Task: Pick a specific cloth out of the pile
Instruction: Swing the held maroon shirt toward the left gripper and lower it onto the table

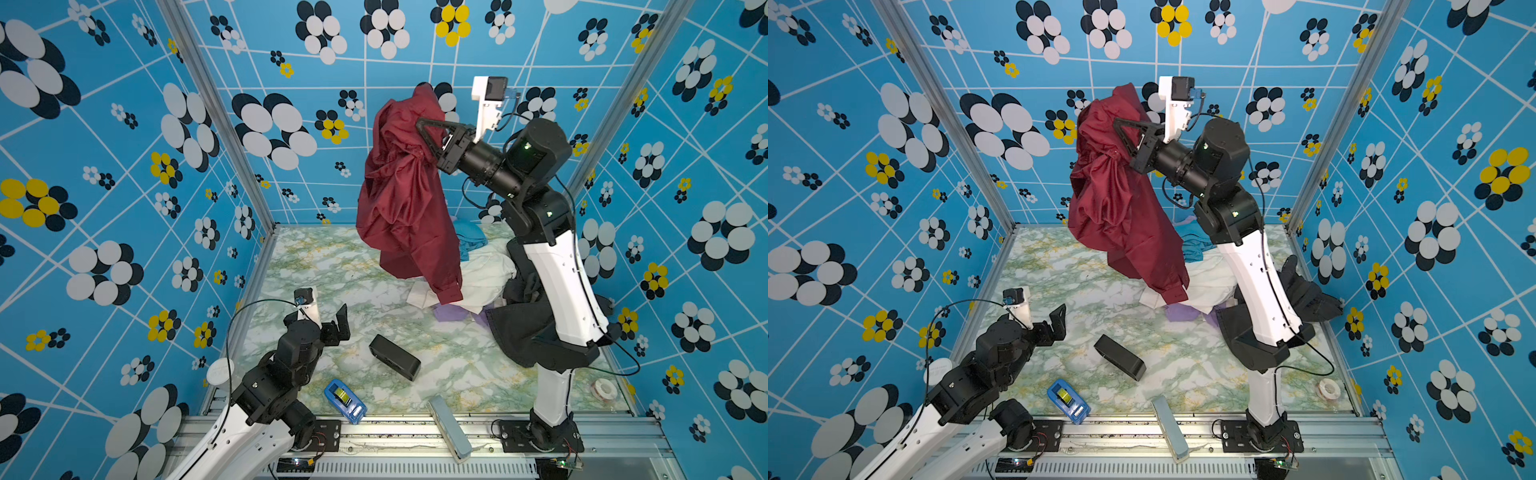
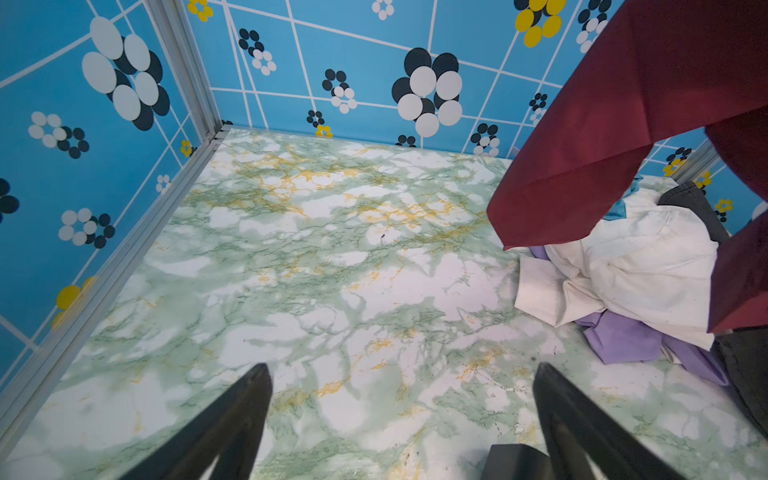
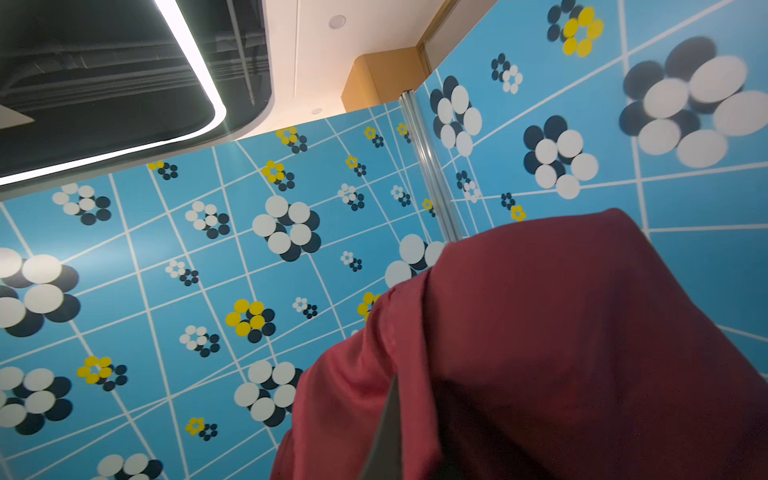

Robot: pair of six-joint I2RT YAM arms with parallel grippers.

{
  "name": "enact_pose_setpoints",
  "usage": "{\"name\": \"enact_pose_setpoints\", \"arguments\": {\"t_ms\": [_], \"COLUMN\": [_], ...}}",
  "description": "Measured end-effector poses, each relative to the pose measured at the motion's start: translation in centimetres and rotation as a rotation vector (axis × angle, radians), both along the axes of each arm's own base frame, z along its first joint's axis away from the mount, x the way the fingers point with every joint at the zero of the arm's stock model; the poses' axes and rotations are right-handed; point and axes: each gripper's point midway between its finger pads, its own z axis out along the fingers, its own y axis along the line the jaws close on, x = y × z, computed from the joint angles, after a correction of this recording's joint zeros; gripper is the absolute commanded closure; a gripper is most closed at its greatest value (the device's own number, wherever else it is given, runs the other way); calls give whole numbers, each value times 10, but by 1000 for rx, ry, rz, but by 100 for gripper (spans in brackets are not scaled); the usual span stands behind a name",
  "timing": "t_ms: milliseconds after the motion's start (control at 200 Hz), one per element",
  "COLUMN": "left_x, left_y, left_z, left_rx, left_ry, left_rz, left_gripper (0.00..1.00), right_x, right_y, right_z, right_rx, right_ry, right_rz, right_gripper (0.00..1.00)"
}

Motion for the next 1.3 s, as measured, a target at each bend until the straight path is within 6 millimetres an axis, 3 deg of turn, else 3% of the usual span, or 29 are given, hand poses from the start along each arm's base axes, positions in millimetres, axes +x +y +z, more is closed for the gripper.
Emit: {"name": "enact_pose_setpoints", "arguments": {"t_ms": [230,370,475,615,820,960,1150,1300], "left_x": [-10,-17,-22,-26,-27,-27,-27,-27], "left_y": [15,25,31,36,39,38,38,38], "left_z": [4,6,5,6,6,2,0,0], "left_rx": [2,-4,-3,-7,-6,-1,3,2], "left_ry": [-24,-45,-53,-65,-68,-62,-59,-58], "left_rz": [39,61,76,88,95,95,93,94], "left_gripper": [1,1,1,1,1,1,1,1], "right_x": [-4,-8,-2,21,60,77,79,62], "right_y": [77,111,135,164,203,221,236,256], "right_z": [-28,-42,-64,-110,-200,-254,-302,-337], "right_rx": [72,129,150,155,149,116,60,0], "right_ry": [38,45,82,171,347,453,539,596], "right_rz": [211,306,361,397,424,426,438,485], "right_gripper": [100,100,100,100,100,100,100,100]}}
